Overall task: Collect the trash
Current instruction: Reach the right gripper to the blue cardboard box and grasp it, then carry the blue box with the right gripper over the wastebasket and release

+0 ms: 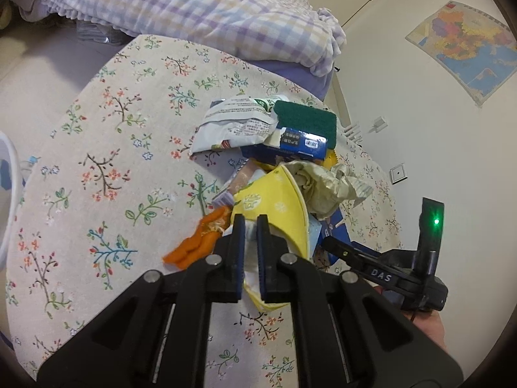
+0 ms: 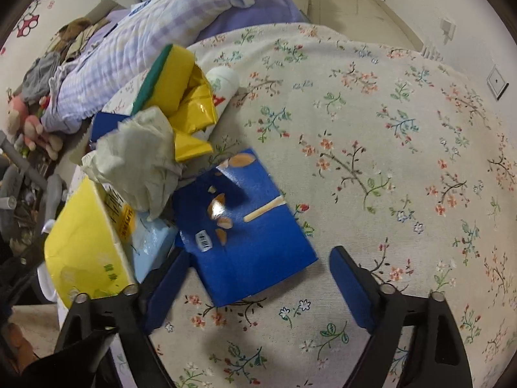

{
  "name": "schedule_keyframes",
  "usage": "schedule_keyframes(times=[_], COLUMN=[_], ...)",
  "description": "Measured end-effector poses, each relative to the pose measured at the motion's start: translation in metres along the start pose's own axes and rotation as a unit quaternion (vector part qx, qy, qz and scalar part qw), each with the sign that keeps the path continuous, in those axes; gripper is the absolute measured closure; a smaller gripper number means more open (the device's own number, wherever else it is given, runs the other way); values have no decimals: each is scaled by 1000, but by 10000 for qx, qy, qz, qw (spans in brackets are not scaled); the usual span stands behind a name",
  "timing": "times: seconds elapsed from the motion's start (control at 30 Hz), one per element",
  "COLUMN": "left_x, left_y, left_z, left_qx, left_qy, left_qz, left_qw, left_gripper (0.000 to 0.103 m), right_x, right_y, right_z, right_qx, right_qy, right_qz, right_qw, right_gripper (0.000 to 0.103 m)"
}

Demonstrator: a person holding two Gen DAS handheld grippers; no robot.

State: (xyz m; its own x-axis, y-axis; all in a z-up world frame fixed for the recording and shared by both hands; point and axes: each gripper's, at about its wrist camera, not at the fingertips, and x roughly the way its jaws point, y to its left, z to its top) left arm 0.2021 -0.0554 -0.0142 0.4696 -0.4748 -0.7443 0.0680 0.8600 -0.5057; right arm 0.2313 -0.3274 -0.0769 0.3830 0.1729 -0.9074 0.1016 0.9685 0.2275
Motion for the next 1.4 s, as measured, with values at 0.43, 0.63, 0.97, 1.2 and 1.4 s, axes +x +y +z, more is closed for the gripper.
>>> schedule_keyframes(times=[0.43,0.63,0.97,1.2,1.4], left_x=[-36,-53,-81,-100,-122], left_y=[2,11,35,65,103], left_z=[-14,-21,-33,-37,-33], left_qx=[287,294,276,118,-67], left_qy=[-172,-237,-414,-564,-804], left_qz=[253,318,523,786,1123], left_qw=[9991,9988,9974,9952,9904], left_gripper=[95,95,95,95,95], right_x=[-18,-49,-88,-108,-107], right_y=[7,-15,-6,31,86], right_z=[-26,-45,-66,-73,-70], right_qx=[-596,-389,-355,-607,-1002], right_qy=[57,-62,-338,-558,-604], right_qz=[-311,-274,22,334,610], right_qw=[9977,9988,9988,9960,9912], right_gripper=[33,33,33,33,33])
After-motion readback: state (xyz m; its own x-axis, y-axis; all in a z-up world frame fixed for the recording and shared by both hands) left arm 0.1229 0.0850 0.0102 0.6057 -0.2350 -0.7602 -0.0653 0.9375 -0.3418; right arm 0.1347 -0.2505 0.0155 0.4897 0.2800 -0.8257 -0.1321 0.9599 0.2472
